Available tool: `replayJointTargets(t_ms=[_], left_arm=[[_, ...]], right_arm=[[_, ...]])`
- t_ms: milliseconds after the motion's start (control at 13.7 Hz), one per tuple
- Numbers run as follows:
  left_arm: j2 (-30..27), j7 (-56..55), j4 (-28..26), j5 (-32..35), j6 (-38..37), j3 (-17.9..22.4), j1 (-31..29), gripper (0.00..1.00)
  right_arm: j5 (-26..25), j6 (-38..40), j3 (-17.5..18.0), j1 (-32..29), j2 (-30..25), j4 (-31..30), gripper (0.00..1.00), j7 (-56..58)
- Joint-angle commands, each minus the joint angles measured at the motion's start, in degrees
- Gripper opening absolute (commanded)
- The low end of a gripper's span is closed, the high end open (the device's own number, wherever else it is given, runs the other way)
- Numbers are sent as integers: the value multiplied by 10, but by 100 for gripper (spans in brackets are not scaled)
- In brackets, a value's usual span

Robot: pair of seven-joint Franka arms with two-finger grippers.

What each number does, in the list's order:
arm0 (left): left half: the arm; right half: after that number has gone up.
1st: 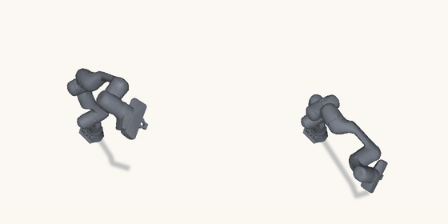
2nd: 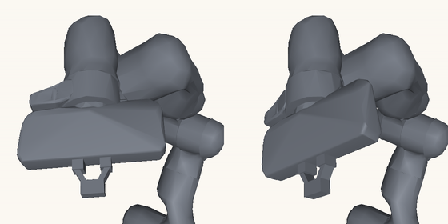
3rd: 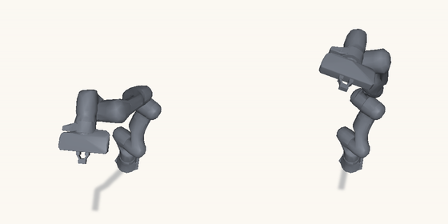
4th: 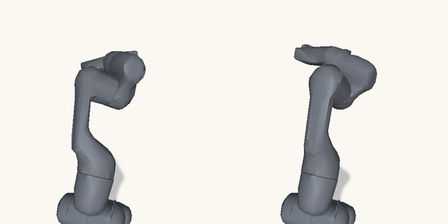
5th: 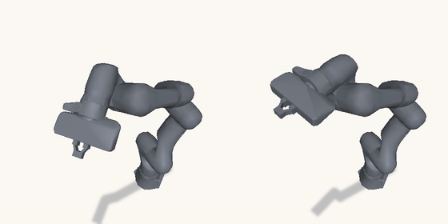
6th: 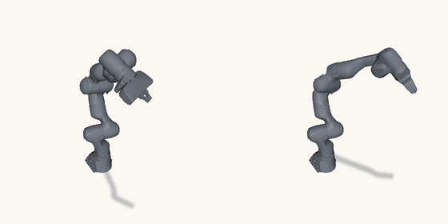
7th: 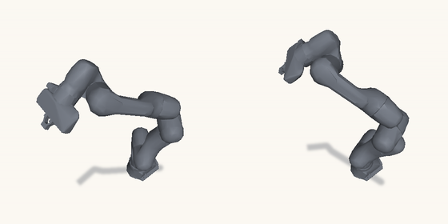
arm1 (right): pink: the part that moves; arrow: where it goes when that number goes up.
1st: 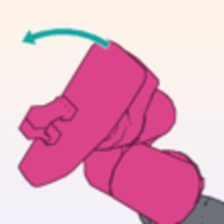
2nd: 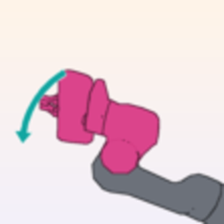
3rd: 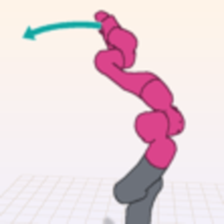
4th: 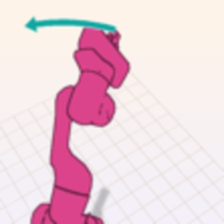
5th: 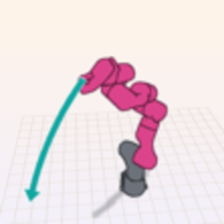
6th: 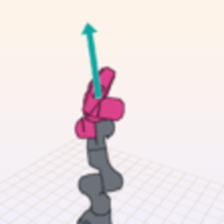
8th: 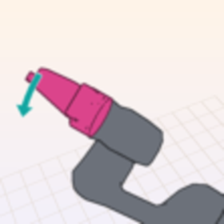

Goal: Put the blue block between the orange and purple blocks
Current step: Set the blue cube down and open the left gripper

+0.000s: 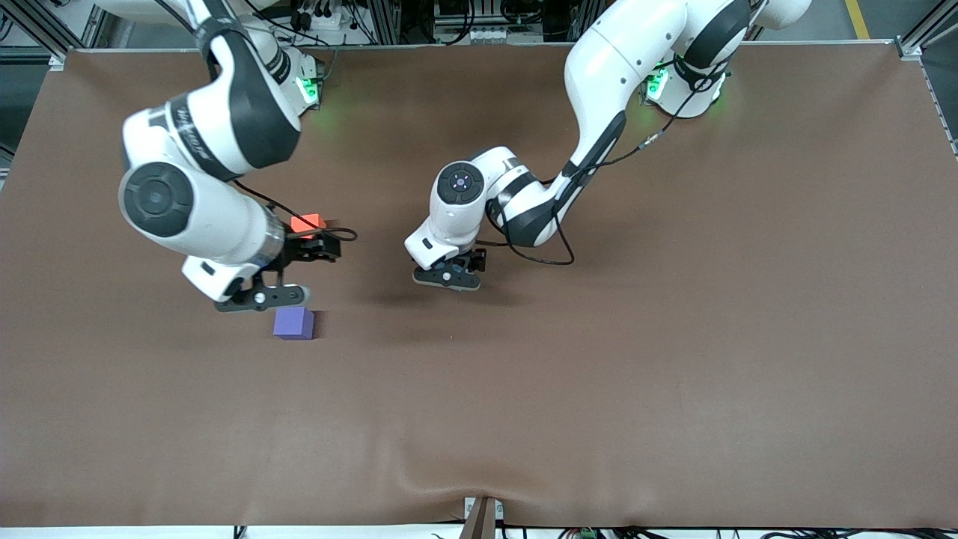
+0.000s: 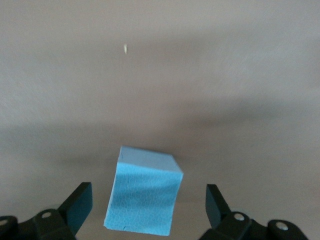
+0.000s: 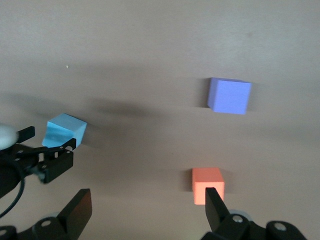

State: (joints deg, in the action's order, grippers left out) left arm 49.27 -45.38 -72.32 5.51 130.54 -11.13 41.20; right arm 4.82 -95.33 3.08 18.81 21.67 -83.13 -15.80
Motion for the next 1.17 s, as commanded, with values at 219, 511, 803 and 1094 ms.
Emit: replayJointTargets(t_ms=[219, 511, 803, 1094], left_arm=[[-190, -5, -27, 5, -184, 8, -117, 100], [-273, 8, -28, 5, -264, 8, -215, 100], [-337, 116, -26, -2, -318, 5, -323, 100], [-377, 246, -26, -16, -377, 1, -412, 100]], right_arm=[[6, -56, -4, 61, 43, 2, 100, -114], [7, -173, -4, 114, 60, -57, 100, -247], [-2, -292, -5, 181, 120, -85, 100, -381], [-42, -312, -7, 196, 150, -85, 100, -390]])
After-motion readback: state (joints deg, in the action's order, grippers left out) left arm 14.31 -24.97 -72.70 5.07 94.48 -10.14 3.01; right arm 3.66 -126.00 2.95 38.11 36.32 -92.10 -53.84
